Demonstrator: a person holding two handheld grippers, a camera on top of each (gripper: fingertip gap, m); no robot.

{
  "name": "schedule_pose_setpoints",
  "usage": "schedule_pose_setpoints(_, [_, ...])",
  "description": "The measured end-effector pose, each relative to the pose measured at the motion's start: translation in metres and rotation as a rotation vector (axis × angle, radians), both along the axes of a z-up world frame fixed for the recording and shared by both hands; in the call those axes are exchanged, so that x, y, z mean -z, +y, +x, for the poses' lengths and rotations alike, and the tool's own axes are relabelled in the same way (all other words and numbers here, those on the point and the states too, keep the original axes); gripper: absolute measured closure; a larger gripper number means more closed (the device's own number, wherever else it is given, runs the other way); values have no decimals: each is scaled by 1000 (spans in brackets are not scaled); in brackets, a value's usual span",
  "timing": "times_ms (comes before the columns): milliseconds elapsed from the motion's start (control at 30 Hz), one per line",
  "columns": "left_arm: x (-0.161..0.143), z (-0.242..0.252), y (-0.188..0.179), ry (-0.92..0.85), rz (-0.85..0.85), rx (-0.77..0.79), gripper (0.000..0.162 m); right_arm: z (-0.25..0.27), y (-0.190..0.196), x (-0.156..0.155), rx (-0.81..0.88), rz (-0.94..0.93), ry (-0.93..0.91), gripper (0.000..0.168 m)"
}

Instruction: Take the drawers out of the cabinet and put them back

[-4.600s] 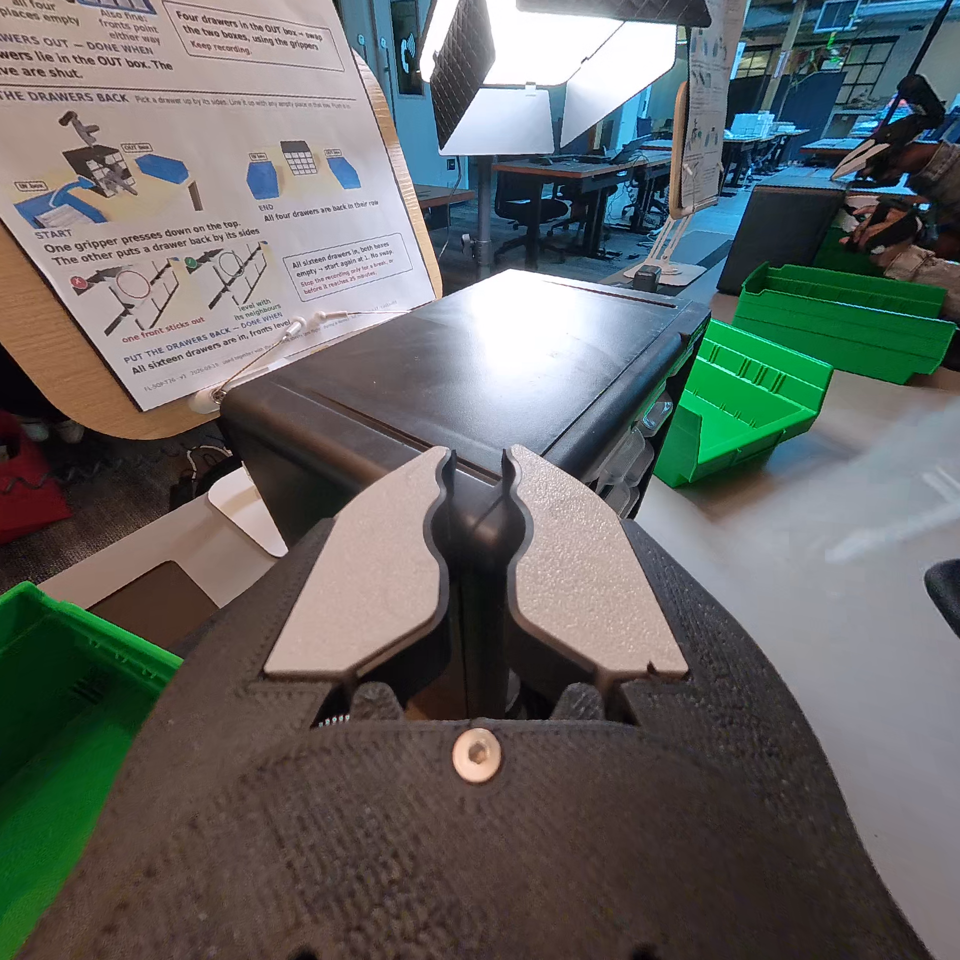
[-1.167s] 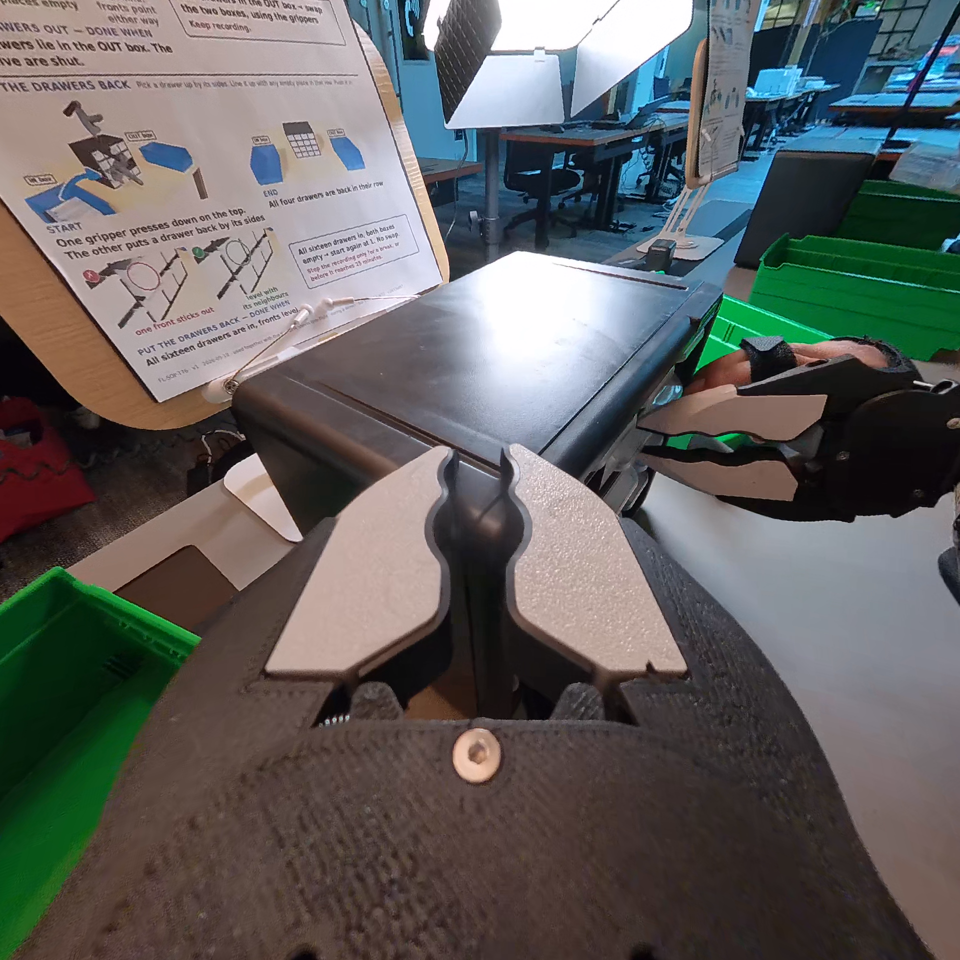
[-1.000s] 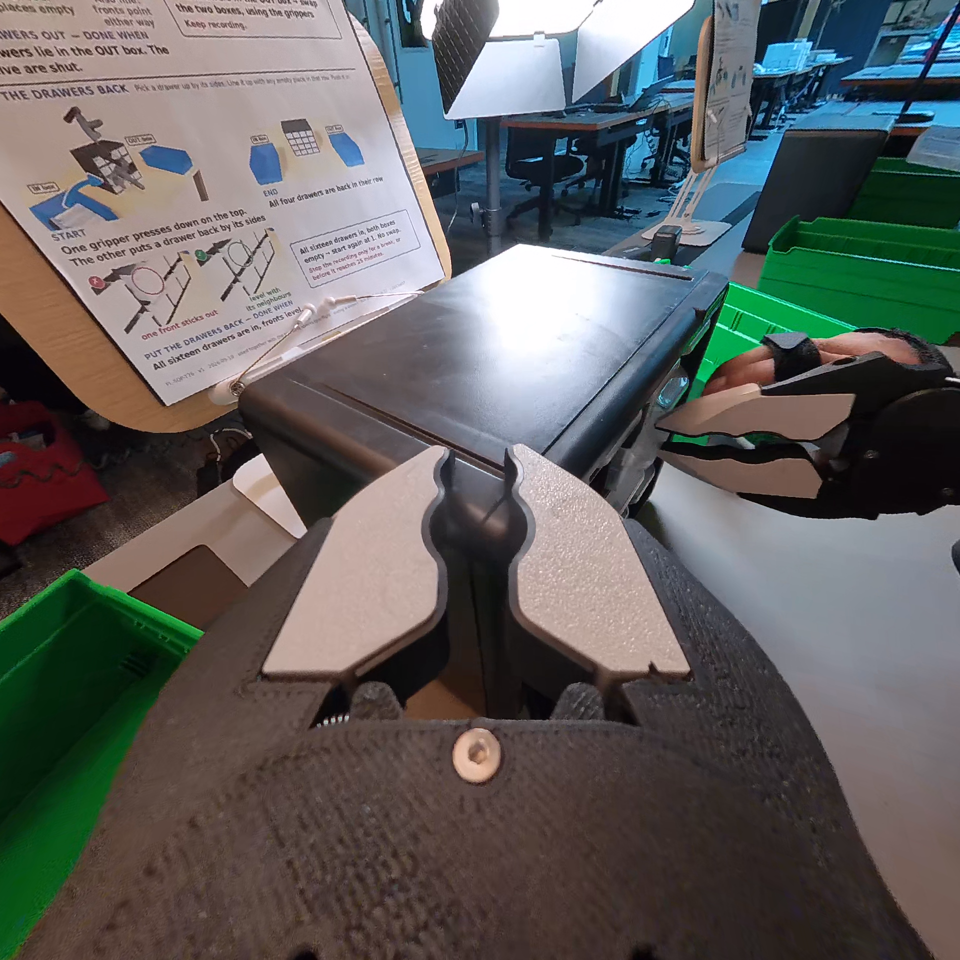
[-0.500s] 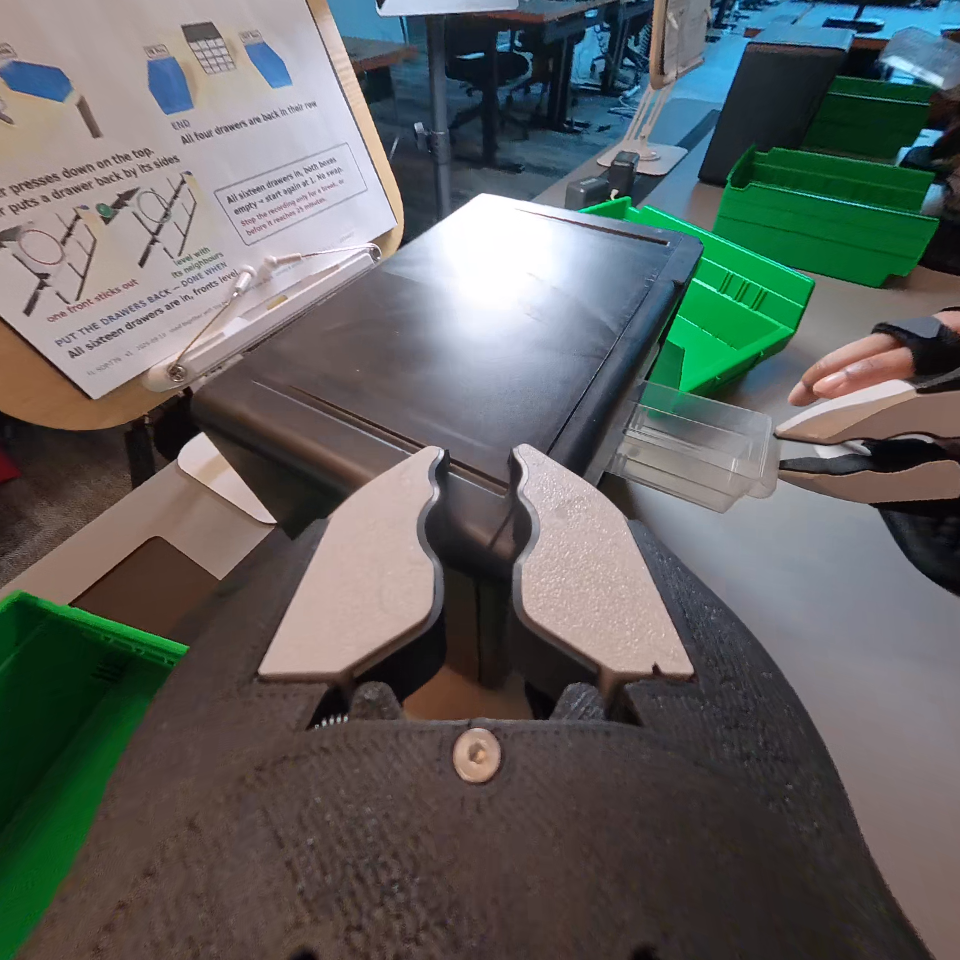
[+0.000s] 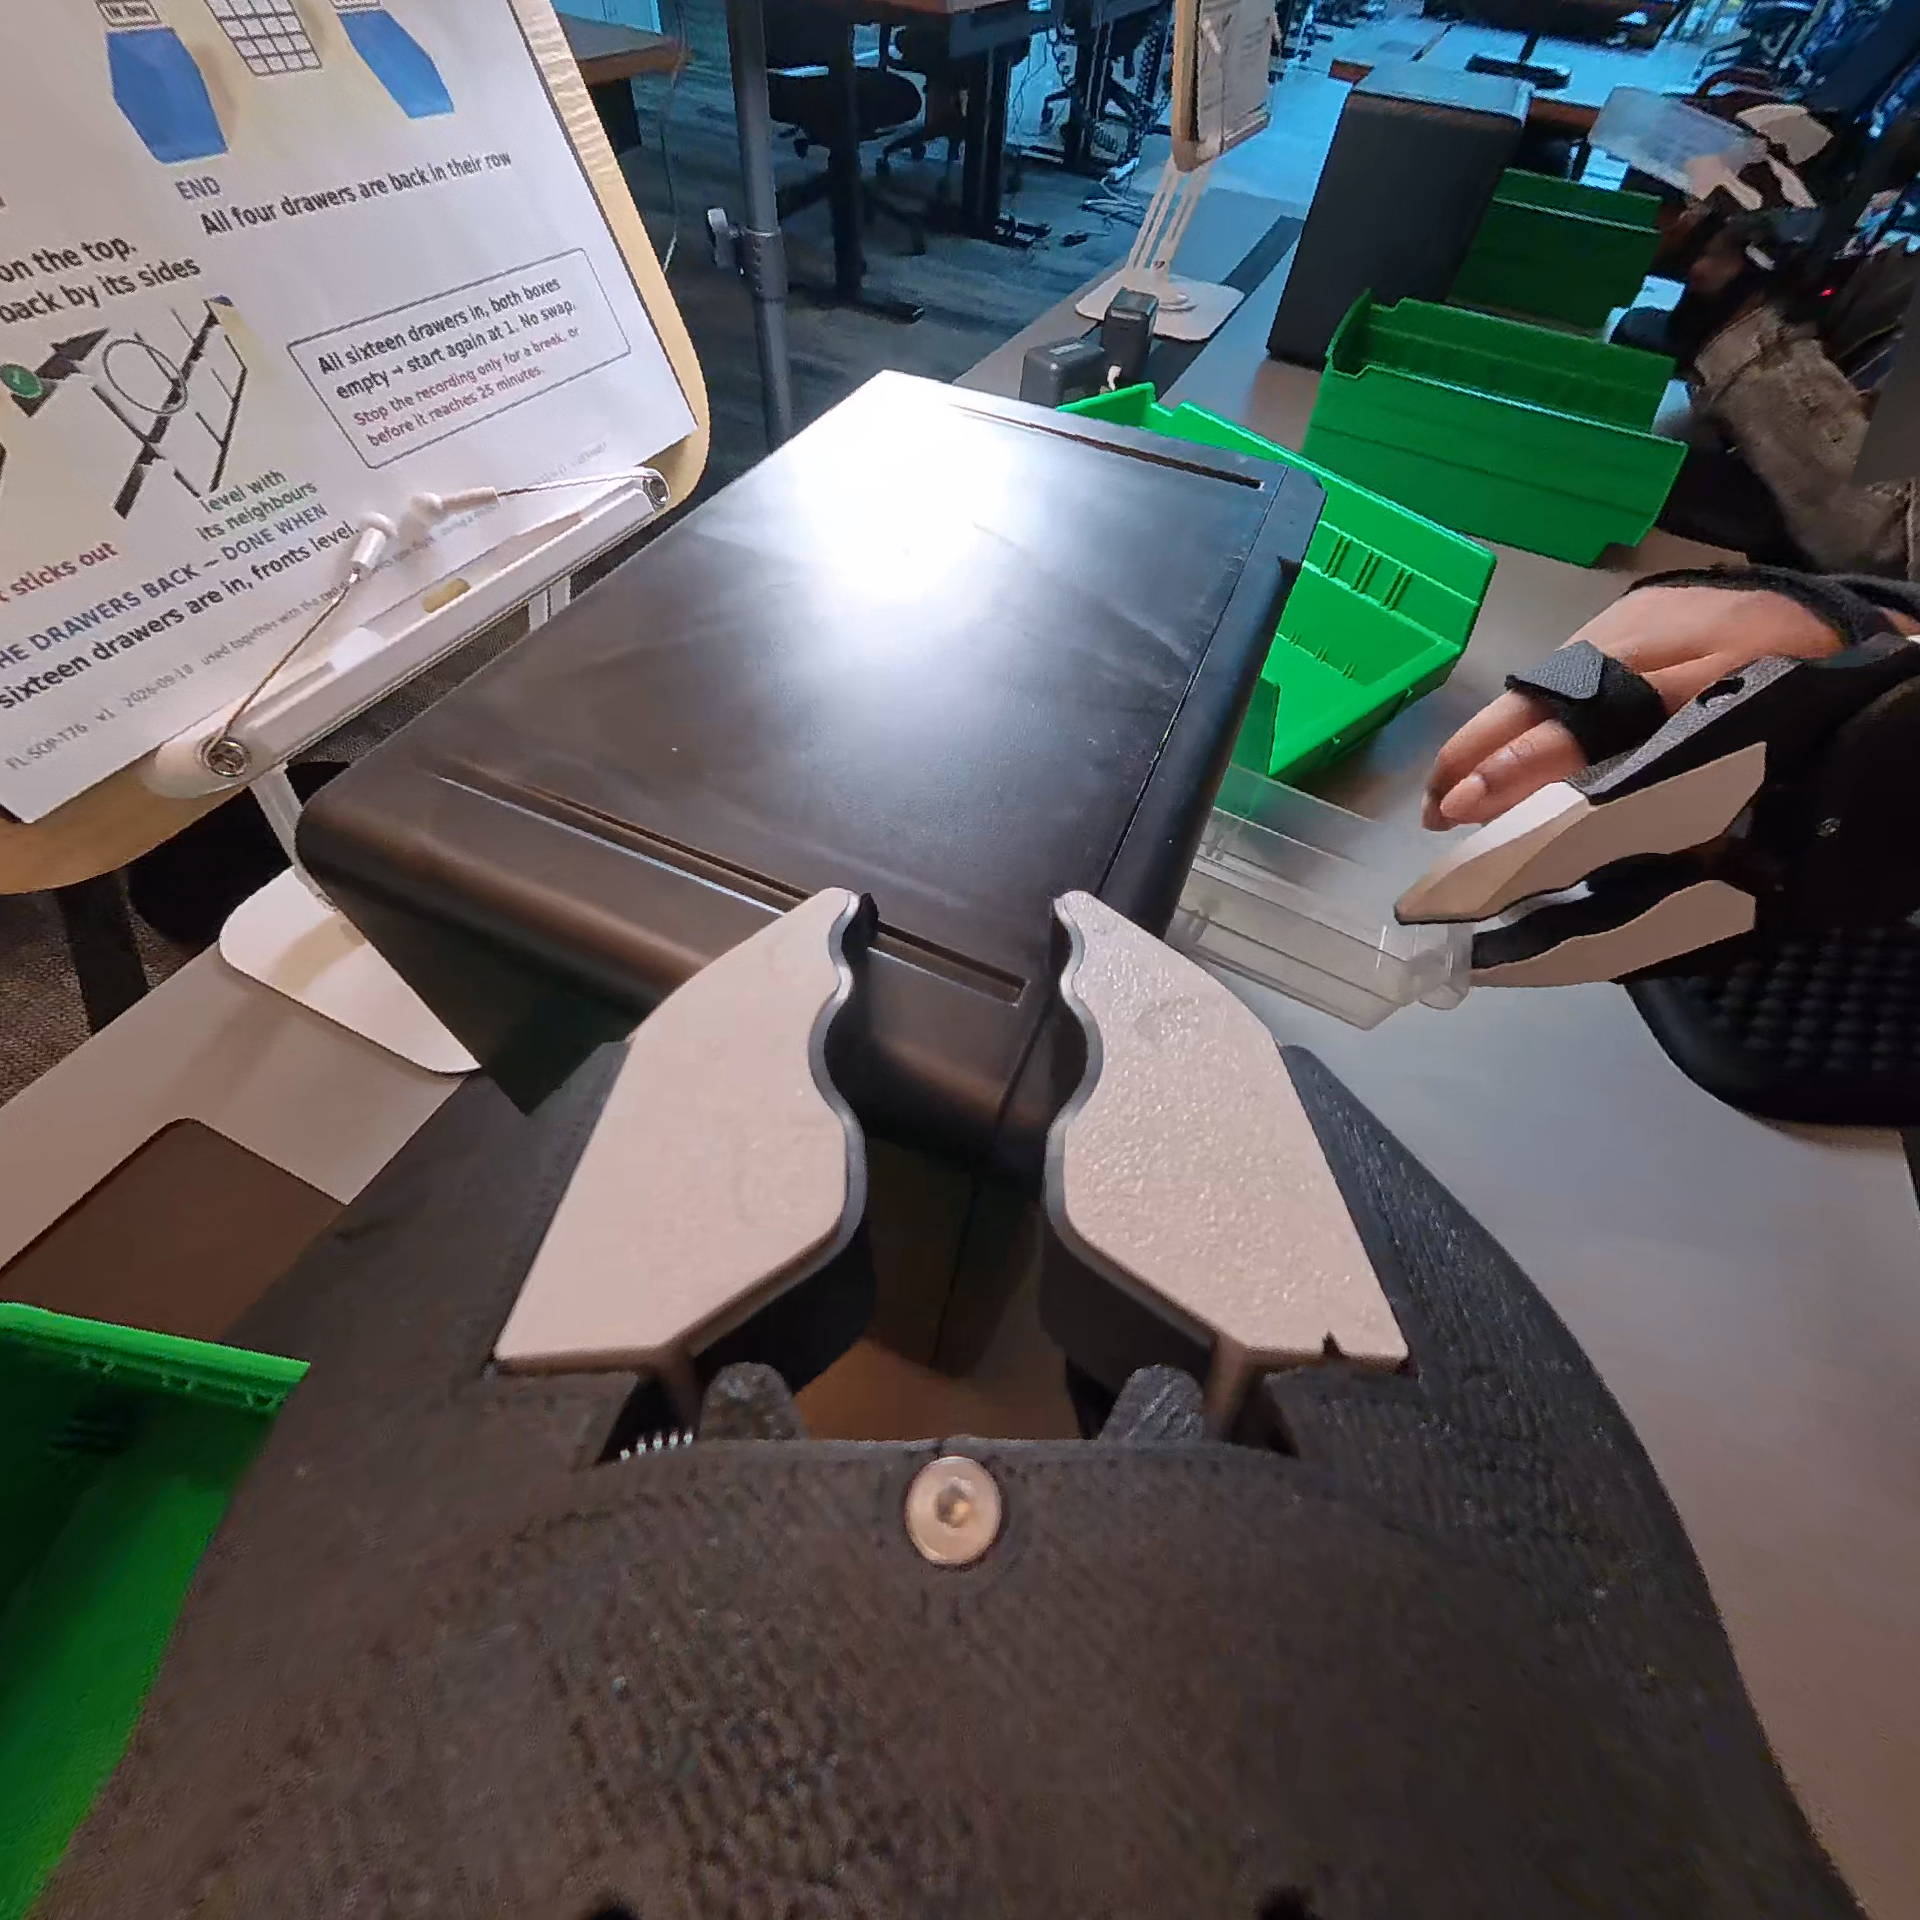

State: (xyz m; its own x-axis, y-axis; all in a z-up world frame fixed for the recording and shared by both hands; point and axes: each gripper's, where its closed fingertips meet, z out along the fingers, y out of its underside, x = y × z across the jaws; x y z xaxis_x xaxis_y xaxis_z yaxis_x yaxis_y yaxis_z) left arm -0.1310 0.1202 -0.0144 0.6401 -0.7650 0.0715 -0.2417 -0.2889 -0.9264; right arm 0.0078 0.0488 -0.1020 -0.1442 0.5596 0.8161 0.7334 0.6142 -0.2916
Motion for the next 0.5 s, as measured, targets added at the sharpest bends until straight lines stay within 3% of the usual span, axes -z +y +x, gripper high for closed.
schedule_pose_setpoints(200, [-1, 0, -1, -21, -18, 4, 134, 3, -27, -12, -66, -131, -19, 149])
schedule_pose_setpoints(500, [1, 0, -1, 47, 10, -65, 136, 21, -73, -62, -115, -354, 129, 149])
